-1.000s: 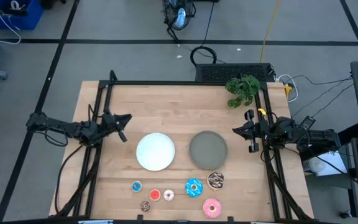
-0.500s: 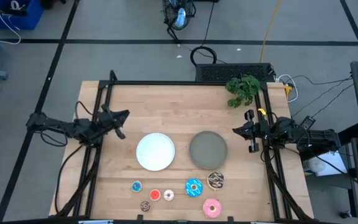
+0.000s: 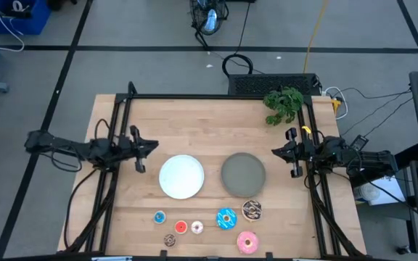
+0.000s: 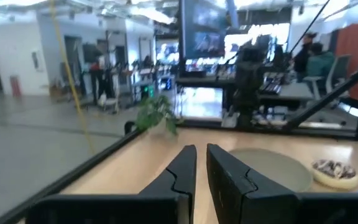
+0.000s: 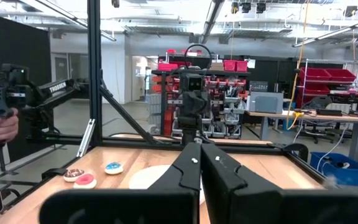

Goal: Pick & Place donuts
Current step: Put the large black donut on the gray plate

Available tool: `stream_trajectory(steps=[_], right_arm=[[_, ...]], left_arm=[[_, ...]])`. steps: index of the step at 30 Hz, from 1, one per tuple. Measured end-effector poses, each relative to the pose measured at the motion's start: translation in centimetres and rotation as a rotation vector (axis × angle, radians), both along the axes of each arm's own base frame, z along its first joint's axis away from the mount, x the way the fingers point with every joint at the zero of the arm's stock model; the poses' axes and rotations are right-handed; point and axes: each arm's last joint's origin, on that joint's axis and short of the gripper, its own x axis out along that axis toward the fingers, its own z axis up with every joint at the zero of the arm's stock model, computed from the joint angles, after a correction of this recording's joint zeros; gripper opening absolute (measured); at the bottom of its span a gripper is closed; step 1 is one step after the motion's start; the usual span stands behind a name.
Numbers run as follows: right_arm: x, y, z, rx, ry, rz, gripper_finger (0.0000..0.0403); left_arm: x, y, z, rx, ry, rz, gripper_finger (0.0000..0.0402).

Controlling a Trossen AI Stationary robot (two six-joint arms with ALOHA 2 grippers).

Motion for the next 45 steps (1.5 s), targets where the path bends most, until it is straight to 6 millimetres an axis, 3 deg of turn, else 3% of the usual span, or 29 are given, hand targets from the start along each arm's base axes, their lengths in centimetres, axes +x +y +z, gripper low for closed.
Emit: stream_trajectory(steps=[8,16,21,23,24,27,34,37,43,45], right_arm=[[0.0,0.0,0.1,0.053,-0.007,0.012,0.0000],[0.0,0.0,0.1,0.079,-0.004,0.018,0.0000],[-0.3,0.0,1.4,0.054,-0.132,0.016,0.0000],[0.2,0.1,0.9,0.065,-0.057,0.027,0.0000],[0.4,0.2,1.1,0.053,0.018,0.033,0.0000],[0.9,0.6,4.6,0.016,0.091,0.018,0.0000],[6.0,2.8,11.4,-0.084,0.574,-0.046,0.0000],[9.0,4.4,13.5,-0.066,0.776,-0.074,0.0000],[14.2,8.9,15.4,-0.114,1.007,-0.051,0.0000],[15.3,10.3,14.9,-0.150,1.066,-0.035,0.0000]], left_arm=[[0.7,0.4,-0.6,0.017,0.068,0.040,0.0042],[0.9,0.4,-0.9,-0.074,0.067,0.034,0.0042],[0.9,0.3,-0.9,-0.089,0.063,0.031,0.0042],[0.9,0.3,-0.9,-0.102,0.059,0.030,0.0042],[0.9,0.3,-0.9,-0.102,0.060,0.030,0.0042],[0.9,0.3,-0.9,-0.093,0.062,0.032,0.0042],[0.9,0.4,-0.9,-0.082,0.065,0.035,0.0042],[0.9,0.4,-0.6,0.007,0.061,0.059,0.0042],[0.9,0.3,-0.2,0.042,0.033,0.031,0.0042],[0.9,0.3,-0.2,0.047,0.032,0.019,0.0042]])
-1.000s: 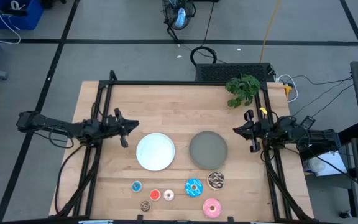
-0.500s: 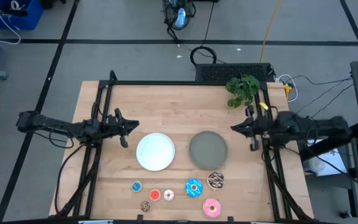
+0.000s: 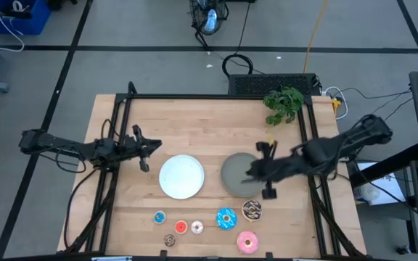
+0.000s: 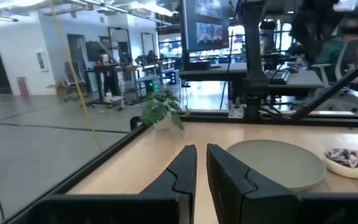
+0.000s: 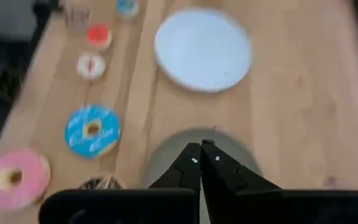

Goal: Pick & Place donuts
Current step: Put the large black donut on the gray plate

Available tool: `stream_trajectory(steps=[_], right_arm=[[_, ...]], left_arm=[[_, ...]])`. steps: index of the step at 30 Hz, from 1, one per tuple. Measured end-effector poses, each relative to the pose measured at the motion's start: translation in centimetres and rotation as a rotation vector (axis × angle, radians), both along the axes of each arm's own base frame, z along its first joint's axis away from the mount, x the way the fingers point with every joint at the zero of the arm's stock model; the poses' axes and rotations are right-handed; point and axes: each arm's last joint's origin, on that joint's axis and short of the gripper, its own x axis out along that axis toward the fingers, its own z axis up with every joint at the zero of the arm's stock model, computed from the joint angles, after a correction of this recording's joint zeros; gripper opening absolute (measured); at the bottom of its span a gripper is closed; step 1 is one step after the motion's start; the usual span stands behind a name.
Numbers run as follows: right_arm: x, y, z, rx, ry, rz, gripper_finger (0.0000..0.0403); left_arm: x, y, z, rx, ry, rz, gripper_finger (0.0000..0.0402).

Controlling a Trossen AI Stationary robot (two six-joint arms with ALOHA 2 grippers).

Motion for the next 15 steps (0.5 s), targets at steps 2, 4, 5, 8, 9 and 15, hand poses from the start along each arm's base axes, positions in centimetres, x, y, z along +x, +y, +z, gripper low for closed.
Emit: stream_trajectory(steps=[2,4,5,8,9,15], right_arm=[[1.0,1.3,-1.0,-0.018,0.044,0.027,0.0000],[1.6,2.4,-2.1,-0.032,0.077,0.052,0.0000],[1.7,2.9,-2.5,-0.038,0.092,0.064,0.0000],[2.3,4.1,-4.0,0.001,0.144,0.018,0.0000],[2.3,4.5,-4.5,0.028,0.172,0.006,0.0000],[0.5,6.1,-6.5,0.003,0.401,0.017,0.0000]], left_arm=[[0.0,0.0,0.1,0.000,-0.006,0.001,0.0042],[0.0,0.0,0.1,0.003,-0.008,0.002,0.0042],[0.0,0.0,0.1,0.006,-0.013,0.007,0.0042],[0.0,0.1,0.2,0.027,-0.014,0.023,0.0042],[0.0,0.1,0.2,0.031,-0.011,0.025,0.0042],[0.0,0.1,0.2,0.031,-0.008,0.031,0.0042]])
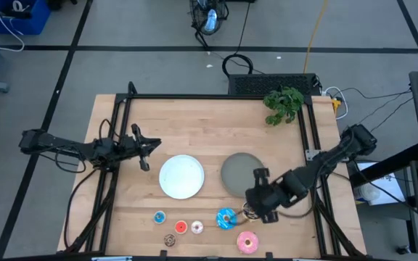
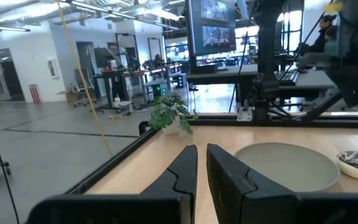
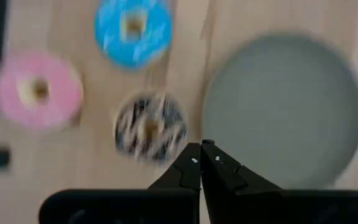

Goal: Pick & Place donuts
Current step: Put the large black donut on the gray plate

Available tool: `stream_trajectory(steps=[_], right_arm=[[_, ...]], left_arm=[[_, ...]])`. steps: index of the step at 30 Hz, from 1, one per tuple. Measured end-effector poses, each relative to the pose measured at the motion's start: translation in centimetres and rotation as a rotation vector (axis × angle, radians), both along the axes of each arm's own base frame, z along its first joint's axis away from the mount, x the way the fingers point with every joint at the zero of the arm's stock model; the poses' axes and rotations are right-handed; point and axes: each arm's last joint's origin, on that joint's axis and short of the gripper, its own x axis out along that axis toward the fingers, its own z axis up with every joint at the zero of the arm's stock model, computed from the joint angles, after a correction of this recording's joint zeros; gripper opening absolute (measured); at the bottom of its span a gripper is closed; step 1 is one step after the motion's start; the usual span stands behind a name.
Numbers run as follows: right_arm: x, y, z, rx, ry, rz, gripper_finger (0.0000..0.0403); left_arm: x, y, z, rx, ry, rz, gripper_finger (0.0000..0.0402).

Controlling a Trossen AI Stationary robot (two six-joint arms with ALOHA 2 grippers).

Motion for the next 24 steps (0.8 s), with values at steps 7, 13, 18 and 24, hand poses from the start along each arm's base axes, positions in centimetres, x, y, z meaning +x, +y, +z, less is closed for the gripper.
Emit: stream_trajectory(steps=[7,13,18,24], right_arm=[[0.4,1.8,-1.3,0.034,-0.003,-0.051,0.0001],[0.8,2.5,-2.5,0.015,0.018,-0.027,0.0045],[0.9,3.7,-4.0,-0.032,0.058,0.086,0.0116],[1.4,4.5,-5.8,0.006,0.121,0.108,0.0173]], left_arm=[[0.0,0.0,-0.1,-0.005,0.007,-0.001,0.0042],[0.0,0.0,-0.3,-0.027,0.024,-0.003,0.0042],[0.1,0.0,-0.6,-0.025,0.053,-0.003,0.0042],[0.1,0.0,-0.6,-0.025,0.053,-0.003,0.0042]])
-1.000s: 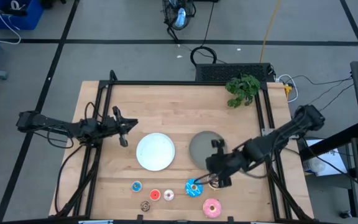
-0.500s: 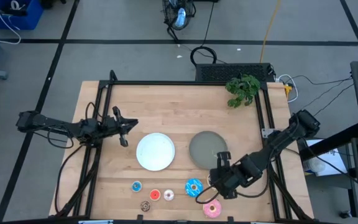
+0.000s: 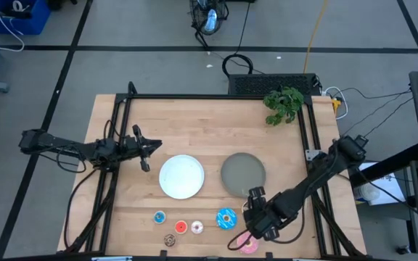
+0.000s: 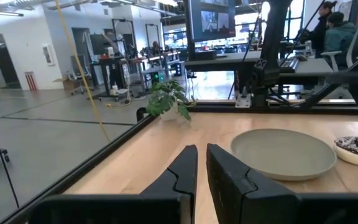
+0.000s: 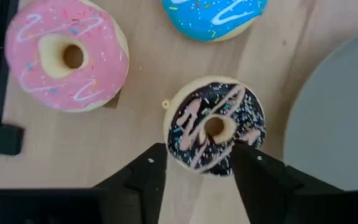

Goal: Pick & Place donuts
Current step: Put the large black donut on the gray plate

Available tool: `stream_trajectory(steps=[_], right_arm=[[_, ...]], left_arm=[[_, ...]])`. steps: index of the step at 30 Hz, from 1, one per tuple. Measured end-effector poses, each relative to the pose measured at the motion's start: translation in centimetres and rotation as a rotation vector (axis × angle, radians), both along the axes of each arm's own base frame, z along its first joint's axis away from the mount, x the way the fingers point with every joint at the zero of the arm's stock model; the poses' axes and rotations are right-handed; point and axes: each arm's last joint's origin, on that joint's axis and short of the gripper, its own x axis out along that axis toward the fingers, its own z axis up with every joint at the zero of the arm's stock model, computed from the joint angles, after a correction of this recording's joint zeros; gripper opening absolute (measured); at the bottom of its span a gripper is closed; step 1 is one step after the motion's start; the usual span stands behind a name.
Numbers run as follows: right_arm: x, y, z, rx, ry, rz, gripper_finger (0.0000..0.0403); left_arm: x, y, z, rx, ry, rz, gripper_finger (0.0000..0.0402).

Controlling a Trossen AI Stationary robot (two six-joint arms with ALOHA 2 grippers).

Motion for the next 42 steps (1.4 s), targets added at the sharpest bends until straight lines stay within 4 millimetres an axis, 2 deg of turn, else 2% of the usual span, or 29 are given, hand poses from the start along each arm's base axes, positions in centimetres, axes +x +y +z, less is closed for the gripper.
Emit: stream_trajectory(steps=[4,13,20,33,42], right_arm=[[0.3,0.2,-0.9,-0.010,0.017,0.012,0.0195],[0.4,0.3,-1.1,-0.025,0.020,0.039,0.0234],[0.6,0.5,-2.5,-0.027,0.024,0.049,0.0231],[-0.8,-0.6,-6.9,-0.005,0.030,0.053,0.0225],[-1.0,-0.8,-7.6,-0.018,0.009,0.079,0.0206]], left_arm=[[0.0,0.0,0.0,0.000,0.003,0.000,0.0042],[0.0,0.0,-0.3,0.030,0.039,0.001,0.0042],[0.0,0.0,-0.5,0.038,0.060,0.001,0.0042],[0.0,0.0,-0.5,0.040,0.060,0.002,0.0042],[0.0,0.0,-0.5,0.040,0.059,0.002,0.0042]])
